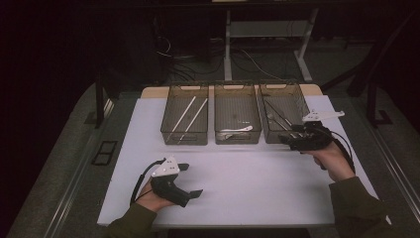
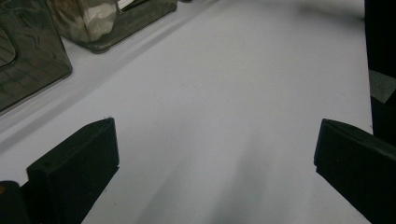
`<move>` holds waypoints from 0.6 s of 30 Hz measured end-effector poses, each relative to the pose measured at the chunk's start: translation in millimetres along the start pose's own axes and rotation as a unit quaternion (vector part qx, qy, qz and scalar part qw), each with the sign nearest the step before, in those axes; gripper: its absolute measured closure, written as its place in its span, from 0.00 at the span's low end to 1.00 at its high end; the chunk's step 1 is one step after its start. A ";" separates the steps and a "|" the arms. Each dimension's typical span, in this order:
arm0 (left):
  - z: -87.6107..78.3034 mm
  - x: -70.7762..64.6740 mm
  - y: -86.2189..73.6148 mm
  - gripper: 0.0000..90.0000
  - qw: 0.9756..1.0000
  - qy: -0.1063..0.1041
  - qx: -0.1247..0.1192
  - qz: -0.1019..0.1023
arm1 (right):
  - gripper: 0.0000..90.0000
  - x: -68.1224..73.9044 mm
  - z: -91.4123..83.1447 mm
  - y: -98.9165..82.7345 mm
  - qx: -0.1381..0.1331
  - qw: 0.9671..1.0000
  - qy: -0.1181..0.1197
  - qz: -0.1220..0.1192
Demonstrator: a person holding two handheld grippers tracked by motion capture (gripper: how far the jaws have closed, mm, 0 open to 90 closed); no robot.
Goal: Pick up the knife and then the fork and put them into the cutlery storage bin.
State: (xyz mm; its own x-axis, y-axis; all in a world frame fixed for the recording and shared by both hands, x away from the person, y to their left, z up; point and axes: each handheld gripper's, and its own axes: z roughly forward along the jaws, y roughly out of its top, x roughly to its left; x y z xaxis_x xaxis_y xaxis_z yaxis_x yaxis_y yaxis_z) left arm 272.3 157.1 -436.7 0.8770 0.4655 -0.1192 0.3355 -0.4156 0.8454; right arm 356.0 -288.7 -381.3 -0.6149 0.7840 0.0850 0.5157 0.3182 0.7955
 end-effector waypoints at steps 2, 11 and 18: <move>-0.4 -0.3 0.0 0.00 1.000 0.000 -0.003 -0.001 | 0.30 6.7 -3.4 -4.5 -0.008 1.000 0.011 -0.001; -0.8 -0.7 -0.1 0.00 1.000 -0.001 -0.003 0.001 | 0.24 31.8 -10.0 -27.0 -0.027 0.999 0.031 -0.026; -1.8 -1.4 0.1 0.00 1.000 -0.001 -0.002 0.001 | 0.21 41.7 -10.9 -44.5 -0.029 0.998 0.036 -0.032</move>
State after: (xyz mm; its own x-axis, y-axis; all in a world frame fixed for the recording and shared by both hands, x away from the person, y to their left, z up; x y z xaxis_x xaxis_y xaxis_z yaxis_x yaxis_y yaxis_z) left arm 270.5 157.8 -435.5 0.8786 0.4628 -0.1178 0.3313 -0.4132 0.8482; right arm 300.9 -276.0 -406.6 -0.6871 0.7228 0.0738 0.4397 0.3328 0.8342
